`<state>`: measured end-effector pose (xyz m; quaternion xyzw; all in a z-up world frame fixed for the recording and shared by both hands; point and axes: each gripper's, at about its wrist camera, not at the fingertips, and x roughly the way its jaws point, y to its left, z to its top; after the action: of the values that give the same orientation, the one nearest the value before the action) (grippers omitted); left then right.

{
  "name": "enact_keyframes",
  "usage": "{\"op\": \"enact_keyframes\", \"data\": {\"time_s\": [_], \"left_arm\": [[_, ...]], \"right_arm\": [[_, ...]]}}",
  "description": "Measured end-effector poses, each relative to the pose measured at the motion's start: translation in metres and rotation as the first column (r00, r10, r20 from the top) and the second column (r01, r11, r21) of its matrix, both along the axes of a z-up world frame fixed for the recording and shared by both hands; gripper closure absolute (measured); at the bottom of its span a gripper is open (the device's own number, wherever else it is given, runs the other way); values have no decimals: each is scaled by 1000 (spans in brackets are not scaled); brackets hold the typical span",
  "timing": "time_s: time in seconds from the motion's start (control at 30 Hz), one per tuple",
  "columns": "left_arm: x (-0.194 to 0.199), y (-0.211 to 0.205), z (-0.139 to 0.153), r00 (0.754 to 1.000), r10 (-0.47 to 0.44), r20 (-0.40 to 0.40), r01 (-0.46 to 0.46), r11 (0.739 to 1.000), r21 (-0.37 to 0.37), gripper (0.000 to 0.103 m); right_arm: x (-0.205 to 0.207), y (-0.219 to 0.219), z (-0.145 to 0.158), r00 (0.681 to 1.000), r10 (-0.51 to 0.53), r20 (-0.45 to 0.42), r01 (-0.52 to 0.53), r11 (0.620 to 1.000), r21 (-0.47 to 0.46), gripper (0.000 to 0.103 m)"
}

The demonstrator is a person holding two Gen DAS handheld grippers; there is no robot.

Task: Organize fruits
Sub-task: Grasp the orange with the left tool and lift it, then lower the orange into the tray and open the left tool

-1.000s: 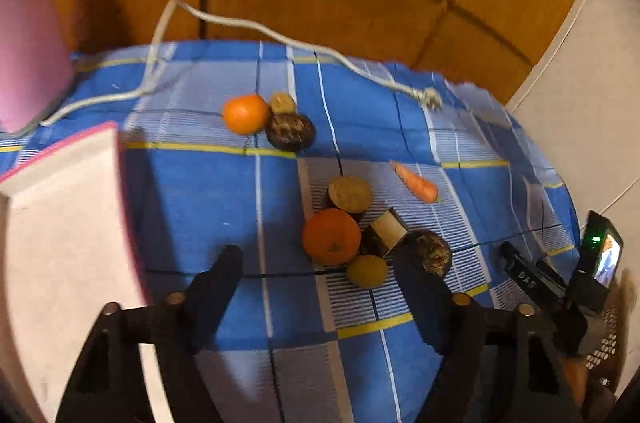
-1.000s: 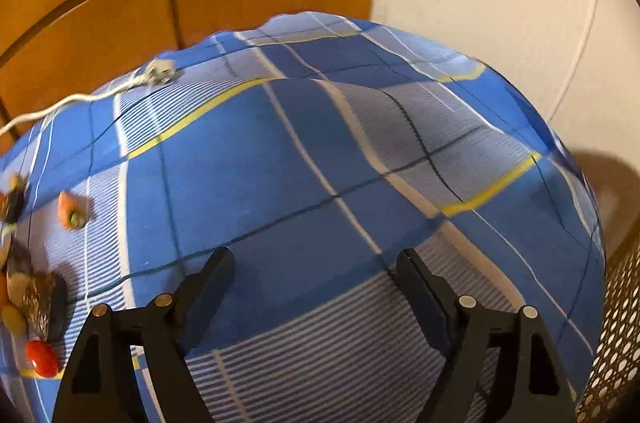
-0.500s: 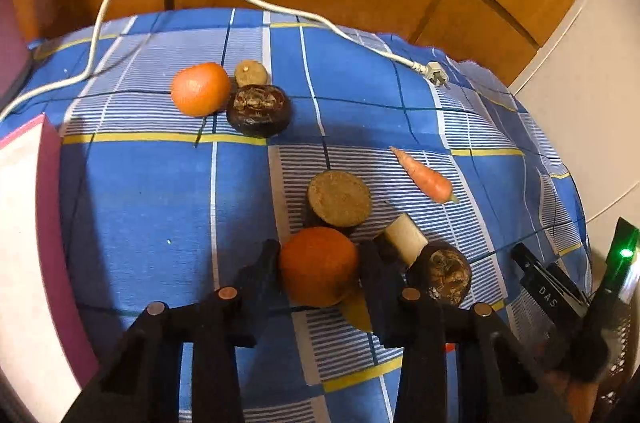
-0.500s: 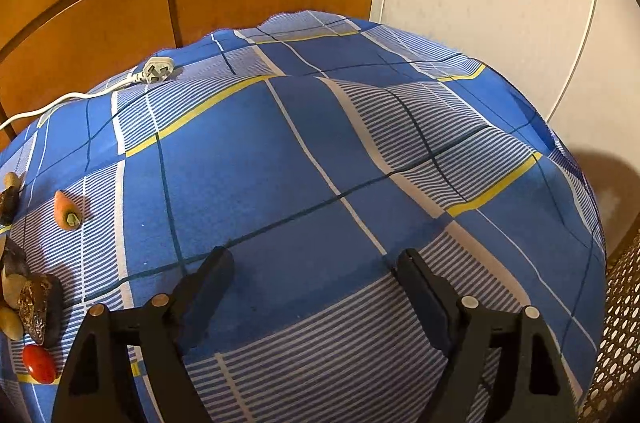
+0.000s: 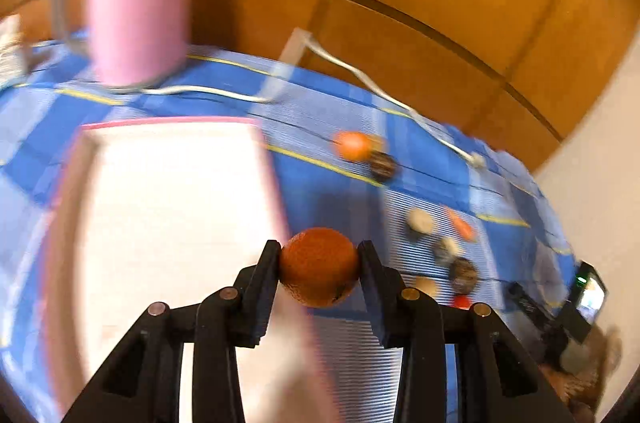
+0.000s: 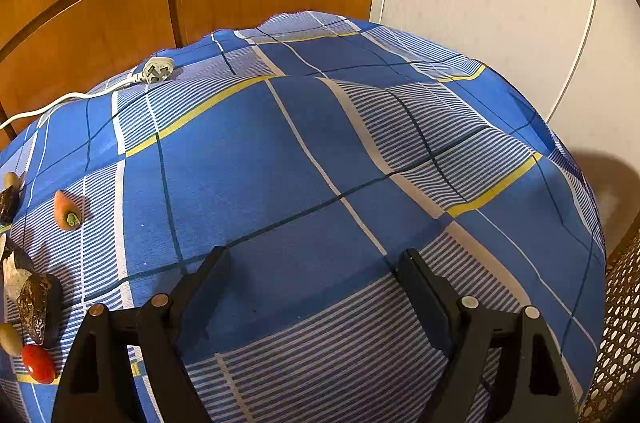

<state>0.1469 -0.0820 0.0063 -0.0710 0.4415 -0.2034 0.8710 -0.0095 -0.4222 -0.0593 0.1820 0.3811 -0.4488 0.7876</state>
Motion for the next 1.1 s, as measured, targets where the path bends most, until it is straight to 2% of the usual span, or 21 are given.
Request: {"op": "enact_keyframes", "data": {"time_s": [0.13,0.33,0.4,0.67,0.77,0.9,1.03,1.1], "left_arm": [[11,48,-10,986,165,-1,-164,982,91,63],[41,83,-39,958,281,-51,-269,947,175,63],[45,88,-44,954,294,-67,-278,944,176,63],[55,84,-49,957,287,-34,-275,942,190,61],[54,84,-49,957,288,-39,-277,944,179,54],[45,87,-47,954,298,-28,-290,944,154,34],[32,90,-38,954,299,4,-297,946,131,33],[21,90,-32,955,295,24,-296,947,123,28]], "right_arm": [[0,0,0,1000,0,1,0,1000,0,17],[0,1,0,1000,0,2,0,1000,-1,17],[0,1,0,1000,0,4,0,1000,0,17],[0,2,-1,1000,-1,5,1,1000,-1,17],[0,2,-1,1000,-1,4,1,1000,-2,17],[0,2,-1,1000,-1,5,1,1000,-2,17],[0,2,-1,1000,-1,5,1,1000,-3,17],[0,2,-1,1000,-1,6,1,1000,-3,17]]}}
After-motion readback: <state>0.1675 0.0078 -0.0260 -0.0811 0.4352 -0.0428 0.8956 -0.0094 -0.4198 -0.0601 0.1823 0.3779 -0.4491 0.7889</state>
